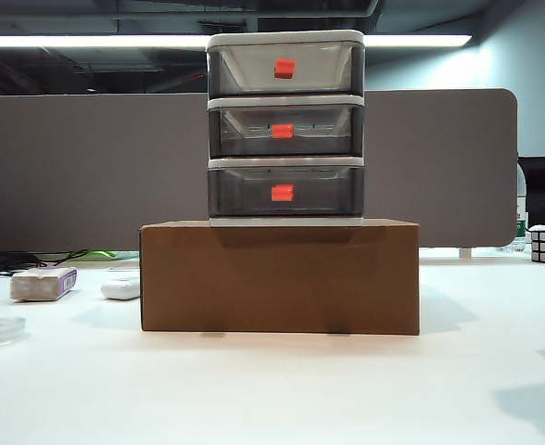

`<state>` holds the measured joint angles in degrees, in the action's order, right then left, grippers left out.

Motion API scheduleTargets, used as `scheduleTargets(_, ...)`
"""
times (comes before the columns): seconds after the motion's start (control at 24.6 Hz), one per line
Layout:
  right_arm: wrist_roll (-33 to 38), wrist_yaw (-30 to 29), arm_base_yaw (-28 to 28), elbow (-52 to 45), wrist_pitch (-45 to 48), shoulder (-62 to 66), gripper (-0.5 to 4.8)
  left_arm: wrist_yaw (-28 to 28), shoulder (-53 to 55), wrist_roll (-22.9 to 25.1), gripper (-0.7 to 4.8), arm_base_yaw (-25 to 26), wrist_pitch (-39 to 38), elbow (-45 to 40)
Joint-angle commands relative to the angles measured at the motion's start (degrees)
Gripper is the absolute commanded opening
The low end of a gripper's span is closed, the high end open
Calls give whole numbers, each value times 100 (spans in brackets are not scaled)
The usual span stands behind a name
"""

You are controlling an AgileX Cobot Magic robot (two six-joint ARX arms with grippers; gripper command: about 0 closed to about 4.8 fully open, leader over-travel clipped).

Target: Open the third layer of the drawer on the table, pick up the transparent tape on the table and put it in, and finally close the drawer.

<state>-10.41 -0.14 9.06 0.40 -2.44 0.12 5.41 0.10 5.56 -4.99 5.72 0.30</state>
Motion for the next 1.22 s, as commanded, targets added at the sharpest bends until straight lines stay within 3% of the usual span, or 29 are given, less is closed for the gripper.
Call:
scheduleTargets(0.04, 11, 22, -2, -35, 98, -2, -5, 15, 2, -2, -5, 11, 37, 11)
scheduleTargets(0.37, 13, 20, -2, -35, 98, -2, -5, 50, 2, -120, -5, 9, 35, 13)
scheduleTargets(0.45, 361, -186, 11, -33, 151, -2, -5, 621, 2, -949, -6, 7, 164, 13)
scheduleTargets(0.49, 848, -658, 11, -13, 330, -2, -5, 1447, 2, -1587, -6, -7, 450, 15)
scheduleTargets(0.53, 1147, -1093, 13, -9, 588, -2, -5, 1908, 2, -1694, -6, -55, 634, 17)
scheduleTargets(0.61, 1239, -1526, 76, 33, 911, 0, -5, 2321, 4, -1670, -6, -407, 949, 26)
scheduleTargets(0.81, 1327, -1386, 407, 444, 341, 151, -5, 1115, 96, -1668, -6, -1589, 905, 20)
scheduleTargets(1.02, 1652, -1106, 774, 654, 623, 726, -5, -378, 931, -1460, -6, -3344, 1095, 20)
scheduleTargets(1.1, 1729, -1121, 879, 732, 793, 1027, -5, -957, 1403, -1397, -6, -4000, 1408, 20)
scheduleTargets(1.14, 1733, -1182, 986, 839, 898, 1368, -5, -1484, 2002, -1390, -6, -4671, 1895, 22)
scheduleTargets(1.22, 1733, -1305, 1067, 984, 914, 1683, -5, -1816, 2529, -1357, -6, -5202, 2470, 22)
